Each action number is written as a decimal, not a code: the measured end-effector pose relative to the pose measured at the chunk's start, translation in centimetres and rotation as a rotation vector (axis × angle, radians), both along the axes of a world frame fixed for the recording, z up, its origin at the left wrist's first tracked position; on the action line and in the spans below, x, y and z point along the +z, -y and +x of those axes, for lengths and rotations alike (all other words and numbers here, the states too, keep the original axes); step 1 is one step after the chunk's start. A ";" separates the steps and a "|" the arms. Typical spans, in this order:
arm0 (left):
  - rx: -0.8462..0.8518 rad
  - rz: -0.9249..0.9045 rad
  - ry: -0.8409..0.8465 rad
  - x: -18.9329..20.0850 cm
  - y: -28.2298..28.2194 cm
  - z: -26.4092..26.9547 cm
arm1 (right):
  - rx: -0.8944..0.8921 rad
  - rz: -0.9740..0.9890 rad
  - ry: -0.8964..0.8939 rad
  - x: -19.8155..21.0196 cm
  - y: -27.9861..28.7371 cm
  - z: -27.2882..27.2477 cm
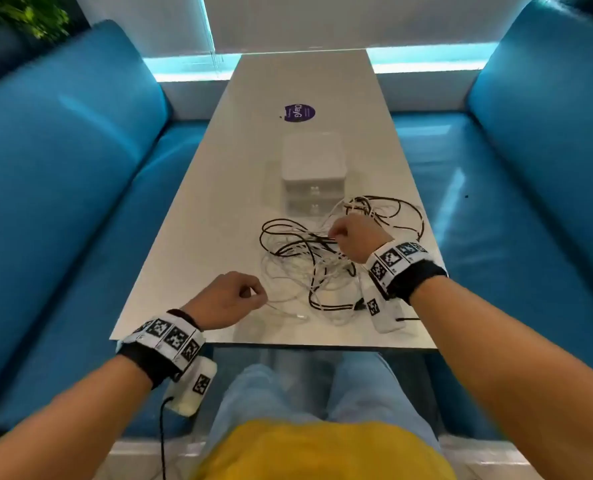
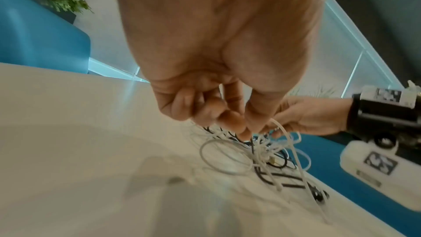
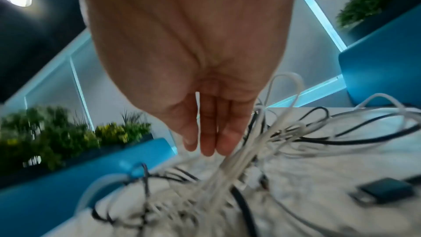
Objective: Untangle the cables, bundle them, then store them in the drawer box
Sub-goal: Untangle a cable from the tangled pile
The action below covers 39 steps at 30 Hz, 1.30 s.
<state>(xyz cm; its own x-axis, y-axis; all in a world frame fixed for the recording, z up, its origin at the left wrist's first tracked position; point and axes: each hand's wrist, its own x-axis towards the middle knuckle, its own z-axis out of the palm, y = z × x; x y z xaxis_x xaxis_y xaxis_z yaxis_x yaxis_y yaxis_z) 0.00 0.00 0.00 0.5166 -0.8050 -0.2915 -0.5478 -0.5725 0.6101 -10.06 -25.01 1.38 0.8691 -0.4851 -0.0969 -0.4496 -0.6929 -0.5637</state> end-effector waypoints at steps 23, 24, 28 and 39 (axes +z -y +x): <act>-0.151 -0.294 0.294 0.2 15.3 3.0 | 0.198 -0.224 -0.355 -1.0 3.4 1.6; -0.195 -0.283 0.351 0.6 15.7 3.1 | 0.212 -0.225 -0.359 -0.8 3.4 1.6; -0.412 -0.222 0.547 2.4 17.4 3.6 | 0.189 -0.179 -0.345 -0.2 3.4 1.1; -0.297 -0.207 0.001 2.5 17.4 4.7 | -0.170 0.303 0.338 0.8 3.5 0.5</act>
<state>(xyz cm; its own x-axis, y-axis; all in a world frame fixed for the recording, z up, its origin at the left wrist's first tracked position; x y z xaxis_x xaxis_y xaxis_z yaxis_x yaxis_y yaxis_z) 4.71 -17.36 2.49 0.2511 -0.9621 -0.1066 -0.6724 -0.2526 0.6958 -9.60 -28.54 2.21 0.7873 -0.6163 0.0189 -0.2986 -0.4078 -0.8628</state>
